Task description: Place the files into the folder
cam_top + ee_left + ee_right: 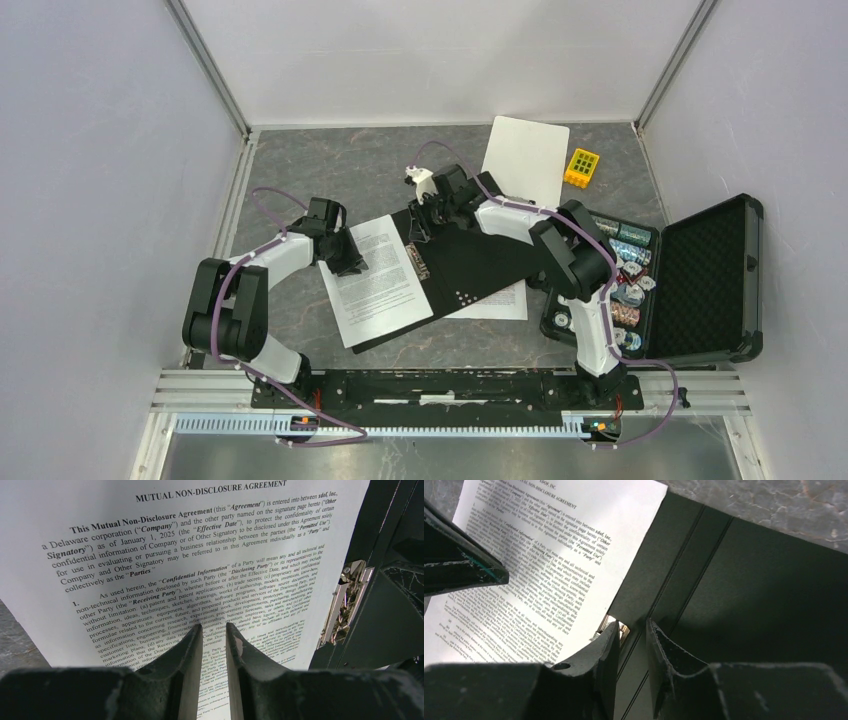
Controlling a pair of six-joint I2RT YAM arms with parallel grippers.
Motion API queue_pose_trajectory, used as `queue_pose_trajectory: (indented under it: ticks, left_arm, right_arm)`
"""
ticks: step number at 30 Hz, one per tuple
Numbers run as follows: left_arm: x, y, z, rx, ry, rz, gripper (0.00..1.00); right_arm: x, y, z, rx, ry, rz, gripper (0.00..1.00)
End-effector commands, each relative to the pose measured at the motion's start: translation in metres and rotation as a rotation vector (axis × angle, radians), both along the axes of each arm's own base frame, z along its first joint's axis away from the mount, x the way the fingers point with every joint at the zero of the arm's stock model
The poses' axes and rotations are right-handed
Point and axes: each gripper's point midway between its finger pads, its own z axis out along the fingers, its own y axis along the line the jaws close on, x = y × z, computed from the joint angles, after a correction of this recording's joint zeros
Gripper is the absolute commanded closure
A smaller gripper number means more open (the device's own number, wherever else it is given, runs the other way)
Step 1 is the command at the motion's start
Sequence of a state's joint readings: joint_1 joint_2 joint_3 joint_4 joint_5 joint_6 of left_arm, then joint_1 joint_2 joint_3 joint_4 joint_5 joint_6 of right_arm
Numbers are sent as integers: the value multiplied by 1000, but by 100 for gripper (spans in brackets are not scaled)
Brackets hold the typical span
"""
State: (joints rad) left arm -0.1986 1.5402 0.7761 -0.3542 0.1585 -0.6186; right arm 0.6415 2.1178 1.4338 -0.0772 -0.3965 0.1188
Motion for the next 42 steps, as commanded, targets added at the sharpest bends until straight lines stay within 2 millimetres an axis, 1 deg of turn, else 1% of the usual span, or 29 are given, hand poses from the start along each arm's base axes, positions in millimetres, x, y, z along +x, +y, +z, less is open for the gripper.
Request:
queue_pose_trajectory:
  ticks: [1, 7, 12, 16, 21, 27, 29, 31, 38, 42]
  left_arm:
    - [-12, 15, -23, 85, 60, 33, 68]
    - [-12, 14, -23, 84, 61, 31, 68]
    - [-13, 14, -23, 83, 61, 30, 68]
    - [-13, 15, -23, 89, 62, 32, 68]
    - [-13, 15, -23, 89, 64, 31, 69]
    - [-14, 16, -24, 93, 67, 31, 69]
    - [-14, 16, -25, 94, 68, 33, 69]
    - [-14, 16, -25, 95, 70, 32, 69]
    - [-15, 16, -25, 95, 72, 33, 69]
    - [-14, 16, -26, 97, 74, 35, 69]
  right_arm:
    - [-8, 6, 9, 37, 5, 37, 70]
    - [-12, 4, -1, 23, 14, 44, 76]
    - [-16, 5, -5, 24, 33, 59, 77]
    - [-18, 5, -7, 23, 35, 68, 80]
    - [-23, 6, -16, 16, 58, 83, 80]
    - [-29, 4, -24, 5, 83, 89, 85]
    - [-32, 3, -26, 1, 85, 91, 90]
    - [-37, 1, -31, -9, 97, 91, 92]
    - [-61, -10, -63, -92, 168, 103, 93]
    - [-67, -13, -71, -116, 186, 103, 95]
